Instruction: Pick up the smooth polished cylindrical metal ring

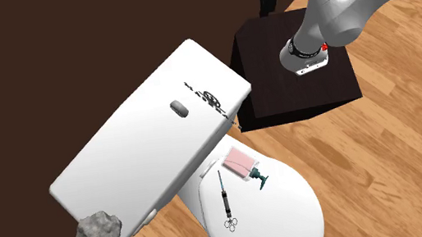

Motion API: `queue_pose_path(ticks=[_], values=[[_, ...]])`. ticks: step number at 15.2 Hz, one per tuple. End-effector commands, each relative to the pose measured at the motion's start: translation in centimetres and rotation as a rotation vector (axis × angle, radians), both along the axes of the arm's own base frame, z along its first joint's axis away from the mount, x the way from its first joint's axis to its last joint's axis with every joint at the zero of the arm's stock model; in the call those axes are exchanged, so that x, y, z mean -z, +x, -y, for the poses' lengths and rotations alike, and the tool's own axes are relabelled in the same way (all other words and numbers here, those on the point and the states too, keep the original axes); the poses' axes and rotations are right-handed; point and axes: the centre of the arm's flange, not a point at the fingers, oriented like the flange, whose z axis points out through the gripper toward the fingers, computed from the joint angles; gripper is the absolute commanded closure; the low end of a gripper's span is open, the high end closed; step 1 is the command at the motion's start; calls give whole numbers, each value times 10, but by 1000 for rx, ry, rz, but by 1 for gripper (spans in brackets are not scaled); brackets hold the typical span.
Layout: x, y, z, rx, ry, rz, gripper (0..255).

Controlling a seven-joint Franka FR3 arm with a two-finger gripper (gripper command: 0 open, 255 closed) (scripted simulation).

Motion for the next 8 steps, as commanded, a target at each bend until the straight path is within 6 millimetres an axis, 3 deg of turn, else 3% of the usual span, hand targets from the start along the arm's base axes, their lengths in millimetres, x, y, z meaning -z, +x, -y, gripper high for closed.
queue_pose_path(ticks=[1, 8], values=[[0, 0, 0, 0, 0, 0, 0], [-2, 65, -57, -33, 23, 33, 0]])
